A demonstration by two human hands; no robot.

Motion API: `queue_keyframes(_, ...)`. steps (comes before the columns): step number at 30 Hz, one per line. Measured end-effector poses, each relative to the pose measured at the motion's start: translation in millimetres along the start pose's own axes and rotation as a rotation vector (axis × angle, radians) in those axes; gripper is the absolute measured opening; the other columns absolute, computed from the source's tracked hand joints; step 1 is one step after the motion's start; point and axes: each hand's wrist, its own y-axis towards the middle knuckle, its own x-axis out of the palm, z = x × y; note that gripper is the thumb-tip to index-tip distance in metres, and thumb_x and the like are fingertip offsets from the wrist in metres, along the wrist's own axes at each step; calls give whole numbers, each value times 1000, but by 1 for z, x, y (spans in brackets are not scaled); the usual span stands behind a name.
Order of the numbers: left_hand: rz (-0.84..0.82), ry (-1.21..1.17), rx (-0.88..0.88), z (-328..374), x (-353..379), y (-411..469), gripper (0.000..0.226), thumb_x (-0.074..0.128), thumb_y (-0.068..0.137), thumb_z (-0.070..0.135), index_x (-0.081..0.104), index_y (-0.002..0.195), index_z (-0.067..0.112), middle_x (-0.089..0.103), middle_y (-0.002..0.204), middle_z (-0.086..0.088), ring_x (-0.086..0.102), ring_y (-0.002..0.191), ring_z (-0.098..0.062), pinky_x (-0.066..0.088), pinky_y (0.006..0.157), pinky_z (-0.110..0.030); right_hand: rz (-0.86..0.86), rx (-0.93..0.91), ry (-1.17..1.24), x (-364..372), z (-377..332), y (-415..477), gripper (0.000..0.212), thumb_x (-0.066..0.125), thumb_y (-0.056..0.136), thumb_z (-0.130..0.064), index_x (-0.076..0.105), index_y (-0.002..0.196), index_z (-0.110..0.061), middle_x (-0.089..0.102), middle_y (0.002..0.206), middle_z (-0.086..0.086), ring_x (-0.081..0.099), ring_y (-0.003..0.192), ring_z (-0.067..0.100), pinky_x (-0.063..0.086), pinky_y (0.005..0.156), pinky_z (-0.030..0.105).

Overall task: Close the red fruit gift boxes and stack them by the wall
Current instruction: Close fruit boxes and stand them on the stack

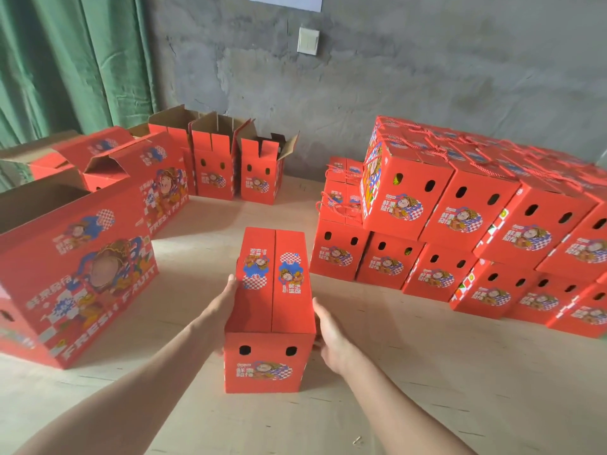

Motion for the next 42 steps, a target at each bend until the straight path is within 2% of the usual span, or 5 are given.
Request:
queue_keyframes(6, 220, -84, 81, 17, -2, 7, 29, 67, 88, 28, 58, 80, 3, 62, 83, -14, 60, 71, -27, 55, 74, -43, 160, -242, 148, 17, -40, 6, 21, 52, 94, -4, 59, 113, -11, 65, 116, 16, 63, 100, 28, 50, 89, 41)
queue_keyframes(13, 186, -376, 333, 41, 5, 1, 39, 60, 88, -4, 57, 126, 6, 67, 86, -7, 56, 63, -12, 47, 56, -21, 377, -364, -16, 38, -71, -3, 14, 54, 95, -15, 63, 99, -4, 62, 98, 9, 52, 90, 19, 41, 82, 33)
queue_keyframes(22, 194, 888, 1340, 89, 31, -50, 37, 44, 90, 0, 61, 121, 13, 70, 102, -8, 60, 100, -24, 46, 87, -31, -96, -487, -140, 76, -125, -40, 28, 49, 79, 7, 59, 63, -13, 53, 47, -7, 48, 46, 7, 39, 60, 25)
queue_keyframes(30, 65, 1079, 887, 9, -16, -2, 52, 53, 95, 25, 38, 141, 6, 49, 139, -10, 41, 133, -26, 36, 102, -31, 3, -356, -210, 85, -158, -44, 22, 49, 95, -5, 61, 76, -3, 40, 33, -6, 45, 41, 14, 35, 37, 12)
queue_keyframes(42, 188, 985, 1084, 51, -41, -19, 59, 60, 90, 33, 37, 141, 14, 51, 136, -6, 46, 124, -26, 35, 102, -38, 214, -710, -153, 119, -212, -72, 24, 51, 87, -5, 58, 65, -11, 56, 58, 4, 53, 50, 12, 35, 52, 22)
